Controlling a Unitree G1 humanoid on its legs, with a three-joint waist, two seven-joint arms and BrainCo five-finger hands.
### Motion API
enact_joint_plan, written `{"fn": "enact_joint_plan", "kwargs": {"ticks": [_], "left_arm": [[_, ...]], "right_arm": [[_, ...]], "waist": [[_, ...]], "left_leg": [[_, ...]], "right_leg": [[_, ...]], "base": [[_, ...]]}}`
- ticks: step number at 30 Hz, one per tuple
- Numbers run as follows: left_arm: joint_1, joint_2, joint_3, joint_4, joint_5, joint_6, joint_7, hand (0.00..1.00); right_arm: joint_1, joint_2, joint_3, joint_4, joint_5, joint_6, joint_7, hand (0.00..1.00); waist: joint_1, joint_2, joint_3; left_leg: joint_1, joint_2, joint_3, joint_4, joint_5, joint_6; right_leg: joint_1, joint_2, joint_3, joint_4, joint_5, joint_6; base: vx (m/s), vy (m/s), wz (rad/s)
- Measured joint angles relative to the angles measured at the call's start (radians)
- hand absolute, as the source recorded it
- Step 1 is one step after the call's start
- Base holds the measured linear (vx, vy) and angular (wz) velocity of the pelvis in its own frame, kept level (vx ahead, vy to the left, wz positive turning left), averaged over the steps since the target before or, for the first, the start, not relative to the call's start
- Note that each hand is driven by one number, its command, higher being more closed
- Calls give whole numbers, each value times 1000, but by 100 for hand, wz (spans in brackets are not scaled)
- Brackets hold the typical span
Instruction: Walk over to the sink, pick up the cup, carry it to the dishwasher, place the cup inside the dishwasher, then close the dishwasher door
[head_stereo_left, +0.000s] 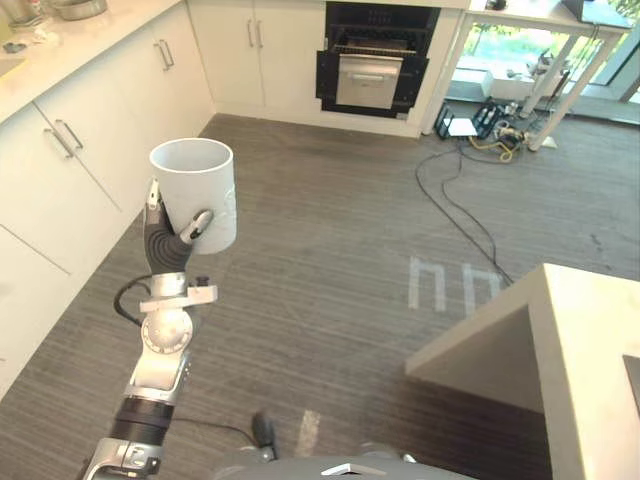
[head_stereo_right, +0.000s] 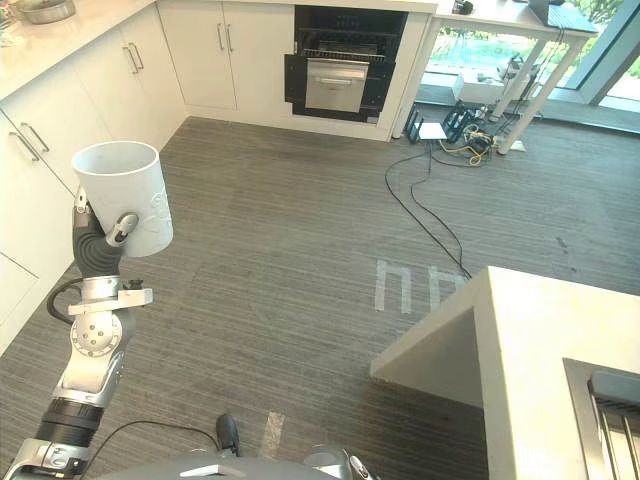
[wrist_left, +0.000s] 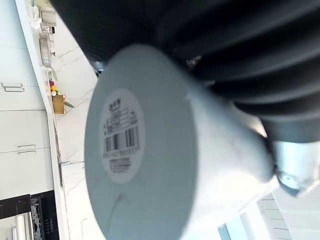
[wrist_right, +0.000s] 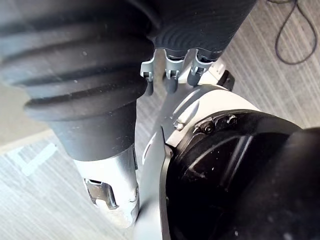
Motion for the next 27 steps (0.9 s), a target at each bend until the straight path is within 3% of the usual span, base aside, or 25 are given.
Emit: {"fn": "enact_joint_plan", "kwargs": {"ticks": [1, 4, 7, 11, 14, 15, 16, 17, 19, 20, 22, 23, 24, 25, 26, 27], "left_arm": [[-14, 0, -67, -2, 18, 53, 8, 100], [-14, 1, -67, -2, 18, 53, 8, 100], [2, 1, -66, -1, 3, 60, 2, 100], [46, -25, -29, 23, -97, 106, -43, 100], [75, -85, 45, 80, -190, 159, -74, 100], [96, -103, 66, 80, -225, 172, -84, 100], [119, -123, 102, 68, -266, 189, -105, 100], [123, -126, 107, 65, -273, 192, -108, 100], [130, -138, 129, 55, -321, 211, -123, 100], [130, -138, 128, 46, -321, 214, -126, 100], [133, -140, 116, 6, -320, 225, -137, 100], [126, -143, 105, -13, -317, 229, -140, 100], [119, -156, 92, -8, -316, 237, -139, 100], [119, -155, 79, -7, -315, 241, -139, 100], [120, -155, 65, -8, -304, 247, -136, 100], [120, -154, 59, -7, -295, 247, -126, 100]], "right_arm": [[-65, 6, 75, 35, 12, 8, -17, 0], [-67, 5, 74, 35, 12, 8, -20, 0], [-67, 6, 76, 37, 14, 9, -16, 0], [-68, 4, 74, 37, 59, 8, -2, 0], [-63, -7, 52, 38, 81, 7, 6, 0], [-56, -10, 36, 38, 80, 7, 5, 0], [-50, -12, 24, 40, 80, -1, 3, 0], [-51, -13, 22, 41, 80, -3, 2, 0], [-43, -15, -3, 44, 91, -26, -4, 0], [-39, -14, -11, 44, 93, -33, -12, 0], [-21, -6, -33, 45, 113, -38, -22, 0], [-15, 2, -60, 44, 121, -48, -24, 0], [-12, 14, -62, 42, 125, -59, -24, 0], [-11, 22, -61, 42, 130, -61, -24, 0], [-7, 45, -60, 43, 130, -69, -23, 0], [-4, 70, -59, 42, 130, -80, -20, 0]], "waist": [[31, -50, -3], [34, -56, -4], [33, -57, -4], [39, -50, 0], [38, -20, 11], [39, -6, 17], [50, -1, 22], [53, -4, 24], [57, -12, 23], [57, -11, 23], [56, -18, 17], [50, -16, 11], [39, -22, 16], [35, -19, 16], [30, -20, 31], [24, -30, 39]], "left_leg": [[-25, 55, -76, 0, 13, -35], [-25, 41, -78, 1, 10, -35], [-21, 54, -70, 8, 11, -35], [-9, 79, -38, 8, 14, -40], [-18, 89, -25, 51, -4, -49], [-37, 93, -20, 108, -40, -46], [-56, 85, -4, 170, -86, -43], [-60, 83, 3, 179, -93, -44], [-120, 69, 35, 336, -174, -3], [-133, 63, 34, 373, -201, 0], [-148, 33, 38, 436, -268, 16], [-150, 12, 35, 442, -300, 38], [-130, -6, 19, 437, -313, 50], [-105, -12, 10, 419, -316, 54], [-42, -16, -13, 377, -319, 63], [0, -19, -37, 349, -324, 71]], "right_leg": [[2, 83, 51, -36, 11, -4], [14, 72, 48, -42, 12, -2], [26, 86, 45, -38, 19, -12], [49, 97, 25, -71, 25, -23], [50, 98, 24, -64, 27, -26], [48, 93, 26, -48, 20, -26], [20, 69, 19, 7, -28, -19], [12, 59, 14, 20, -37, -18], [-18, -7, -25, 107, -78, -5], [-16, -19, -30, 118, -86, -4], [6, -60, -58, 125, -96, -36], [-28, -87, -73, 262, -87, -70], [-127, -117, -72, 481, -5, -160], [-174, -126, -55, 577, 70, -194], [-249, -115, 6, 736, 166, -172], [-303, -55, 31, 815, 90, -143]], "base": [[0, -69, 3], [136, -18, 7], [86, -43, 11], [-31, -35, -4], [-101, -11, -8], [-114, 33, -18], [-112, 50, -21], [-105, 105, -22], [2, 145, 7], [82, 180, 25], [148, 184, 23], [208, 206, 41], [303, 286, 41], [329, 299, 38], [378, 245, 32], [301, 119, 39]]}}
